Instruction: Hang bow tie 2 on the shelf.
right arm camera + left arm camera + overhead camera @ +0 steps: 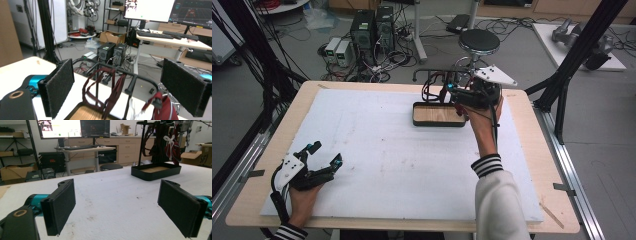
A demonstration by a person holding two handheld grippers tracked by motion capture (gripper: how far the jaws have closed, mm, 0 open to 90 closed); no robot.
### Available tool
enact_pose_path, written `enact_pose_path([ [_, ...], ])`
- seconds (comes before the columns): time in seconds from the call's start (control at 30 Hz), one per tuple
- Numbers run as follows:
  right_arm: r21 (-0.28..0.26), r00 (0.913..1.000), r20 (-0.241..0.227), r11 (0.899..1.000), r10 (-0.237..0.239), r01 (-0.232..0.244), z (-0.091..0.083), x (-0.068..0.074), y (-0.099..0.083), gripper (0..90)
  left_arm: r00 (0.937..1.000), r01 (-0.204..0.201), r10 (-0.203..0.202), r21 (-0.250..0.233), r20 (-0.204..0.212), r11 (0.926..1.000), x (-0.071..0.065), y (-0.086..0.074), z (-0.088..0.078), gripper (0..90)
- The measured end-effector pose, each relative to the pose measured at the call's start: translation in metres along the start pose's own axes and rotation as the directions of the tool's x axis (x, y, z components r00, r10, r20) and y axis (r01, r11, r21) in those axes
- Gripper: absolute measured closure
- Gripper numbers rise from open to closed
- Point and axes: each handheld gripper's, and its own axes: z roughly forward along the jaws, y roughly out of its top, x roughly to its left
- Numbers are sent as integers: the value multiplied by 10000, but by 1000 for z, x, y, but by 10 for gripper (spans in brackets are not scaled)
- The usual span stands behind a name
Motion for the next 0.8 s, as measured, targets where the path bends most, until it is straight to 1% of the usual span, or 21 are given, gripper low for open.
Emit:
enact_pose_path([
  [0.07, 68, 9998, -182, 10000, -5, 6, -12, 2, -4, 109, 10000, 1, -1, -5, 2, 10000, 0, 0, 0, 151],
  [0.13, -100, 9995, -304, 9999, -60, 57, -26, 3, -10, 108, 10000, -13, 13, -6, 1, 10000, 0, 0, 0, 151],
  [0.17, -152, 9991, -434, 9999, -12, 5, -33, 3, -14, 108, 10000, -5, 5, 8, 13, 10000, 0, 0, 0, 151],
  [0.23, -256, 9987, -513, 9997, 0, -13, -48, 4, -23, 108, 10000, -7, 7, -5, 15, 10000, 0, 0, 0, 151],
  [0.33, -568, 9973, -666, 9978, 302, -340, -71, 4, -40, 108, 10000, -53, 53, -21, -4, 10000, 0, 0, 0, 151],
  [0.37, -640, 9969, -720, 9973, 324, -370, -78, 4, -46, 108, 10000, -62, 62, -21, 0, 10000, 0, 0, 0, 151],
  [0.43, -637, 9971, -741, 9977, 179, -226, -91, 4, -60, 108, 10000, -67, 67, -21, 3, 10000, 0, 0, 0, 151],
  [0.47, -737, 9977, -651, 9970, 180, -227, -98, 5, -67, 108, 10000, -51, 51, -19, 5, 10000, 0, 0, 0, 151],
  [0.5, -829, 9974, -684, 9961, 237, -293, -103, 4, -74, 108, 10000, -56, 56, -15, 2, 10000, 0, 0, 0, 151],
  [0.53, -858, 9969, -733, 9956, 303, -366, -109, 4, -80, 108, 10000, -74, 74, -15, -2, 10000, 0, 0, 0, 151],
  [0.63, -1215, 9965, -798, 9920, 261, -357, -123, 3, -98, 108, 10000, -86, 86, -57, 2, 9999, -1, 0, -1, 150],
  [0.67, -1267, 9957, -854, 9909, 355, -462, -126, 3, -104, 108, 10000, -87, 87, -56, 5, 9999, -1, 0, -1, 151],
  [0.73, -1174, 9949, -946, 9921, 337, -448, -129, 3, -116, 108, 10000, -60, 60, -64, -2, 10000, -1, 0, -1, 150],
  [0.77, -1013, 9945, -958, 9935, 423, -520, -131, 4, -122, 108, 10000, -53, 53, -67, -2, 10000, -1, 0, -1, 150],
  [0.8, -979, 9948, -946, 9941, 371, -464, -131, 4, -129, 108, 10000, -51, 51, -71, -2, 10000, 0, 0, -1, 150],
])
